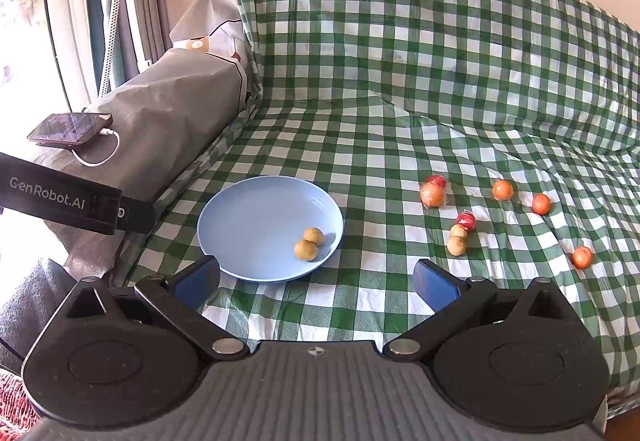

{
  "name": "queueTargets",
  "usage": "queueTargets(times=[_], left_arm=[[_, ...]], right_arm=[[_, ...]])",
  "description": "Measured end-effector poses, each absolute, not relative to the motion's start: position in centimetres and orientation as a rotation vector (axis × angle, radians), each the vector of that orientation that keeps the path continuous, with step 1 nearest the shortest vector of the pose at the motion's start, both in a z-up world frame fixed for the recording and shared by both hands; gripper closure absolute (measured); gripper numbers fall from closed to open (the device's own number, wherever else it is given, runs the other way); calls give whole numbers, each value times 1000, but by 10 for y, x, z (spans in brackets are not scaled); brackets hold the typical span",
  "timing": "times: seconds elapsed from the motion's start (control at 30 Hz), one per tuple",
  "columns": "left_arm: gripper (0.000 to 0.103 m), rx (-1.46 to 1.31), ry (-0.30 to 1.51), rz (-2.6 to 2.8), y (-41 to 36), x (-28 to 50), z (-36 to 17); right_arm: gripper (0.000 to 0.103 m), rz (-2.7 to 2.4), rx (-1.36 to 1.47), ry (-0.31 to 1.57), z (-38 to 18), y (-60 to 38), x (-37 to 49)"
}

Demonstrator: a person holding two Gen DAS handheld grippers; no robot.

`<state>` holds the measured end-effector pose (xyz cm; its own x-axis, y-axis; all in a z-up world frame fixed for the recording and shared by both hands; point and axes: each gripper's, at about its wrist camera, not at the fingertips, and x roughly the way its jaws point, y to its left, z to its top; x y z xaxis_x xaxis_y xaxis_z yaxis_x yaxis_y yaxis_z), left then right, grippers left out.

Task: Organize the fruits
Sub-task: 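Withdraw both open tools from the plate, then grasp the wrapped orange with left tool while right tool grasps a tan fruit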

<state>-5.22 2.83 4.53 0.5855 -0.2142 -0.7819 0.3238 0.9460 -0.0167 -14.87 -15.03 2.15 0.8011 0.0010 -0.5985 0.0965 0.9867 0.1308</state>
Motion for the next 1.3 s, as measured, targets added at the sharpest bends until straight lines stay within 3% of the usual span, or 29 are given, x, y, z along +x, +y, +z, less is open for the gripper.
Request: queueTargets(times=[0.73, 1.3], left_arm=[[0, 184, 956, -351, -14, -24, 30], [0, 312, 970, -512, -213, 104, -35]], right_arm=[[1, -183, 274, 673, -5, -189, -141], [1, -399, 300, 734, -117, -303, -55]])
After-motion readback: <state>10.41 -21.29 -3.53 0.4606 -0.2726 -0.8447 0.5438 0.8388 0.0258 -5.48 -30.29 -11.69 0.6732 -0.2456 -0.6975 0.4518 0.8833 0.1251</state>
